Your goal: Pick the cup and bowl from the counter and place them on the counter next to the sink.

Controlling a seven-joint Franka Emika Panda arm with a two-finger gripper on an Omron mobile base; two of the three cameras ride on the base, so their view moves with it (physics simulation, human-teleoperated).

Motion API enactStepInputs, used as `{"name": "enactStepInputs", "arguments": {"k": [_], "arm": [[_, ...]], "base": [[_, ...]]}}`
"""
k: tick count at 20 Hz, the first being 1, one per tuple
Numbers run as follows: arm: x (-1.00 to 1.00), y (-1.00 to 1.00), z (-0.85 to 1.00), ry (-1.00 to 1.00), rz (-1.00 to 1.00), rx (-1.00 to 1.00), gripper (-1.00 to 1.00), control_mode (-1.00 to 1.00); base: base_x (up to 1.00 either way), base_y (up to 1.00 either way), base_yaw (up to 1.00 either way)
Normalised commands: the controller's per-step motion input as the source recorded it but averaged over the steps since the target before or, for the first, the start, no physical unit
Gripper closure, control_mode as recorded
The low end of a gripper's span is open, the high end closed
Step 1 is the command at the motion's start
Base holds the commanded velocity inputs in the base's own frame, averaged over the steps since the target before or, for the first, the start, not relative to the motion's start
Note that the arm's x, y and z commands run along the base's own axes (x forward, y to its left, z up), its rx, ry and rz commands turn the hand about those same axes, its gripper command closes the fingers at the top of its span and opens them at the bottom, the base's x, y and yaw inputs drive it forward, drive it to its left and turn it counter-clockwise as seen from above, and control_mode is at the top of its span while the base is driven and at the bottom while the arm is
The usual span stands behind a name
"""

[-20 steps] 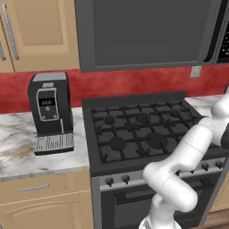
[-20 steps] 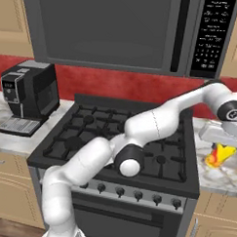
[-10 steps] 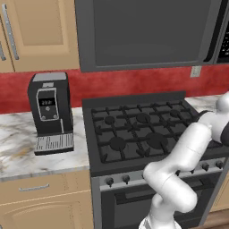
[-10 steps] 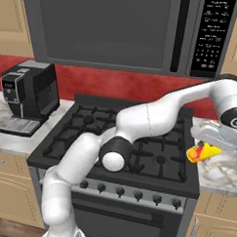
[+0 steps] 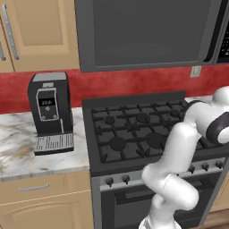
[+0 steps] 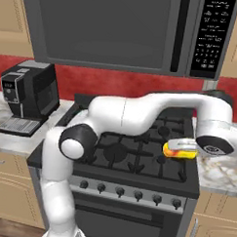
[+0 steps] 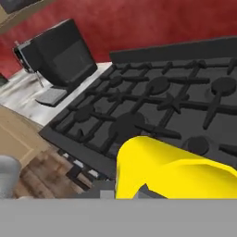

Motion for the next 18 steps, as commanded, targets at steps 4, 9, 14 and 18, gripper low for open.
{"name": "enactStepInputs", "arguments": {"k": [4, 9, 14, 18], "arm": [[0.64, 0.92, -0.04, -0.28, 0.0, -0.19, 1.0, -1.0], [0.07, 0.72, 0.16, -0.01, -0.04, -0.38, 1.0, -1.0], [-0.51, 0.33, 0.73, 0.16, -0.12, -0.31, 1.0, -1.0], [-0.42, 0.15, 0.93, 0.26, -0.12, -0.22, 1.0, -1.0]], "base": [[0.0, 0.0, 0.0], [0.0, 0.0, 0.0], [0.0, 0.0, 0.0], [0.0, 0.0, 0.0]]}}
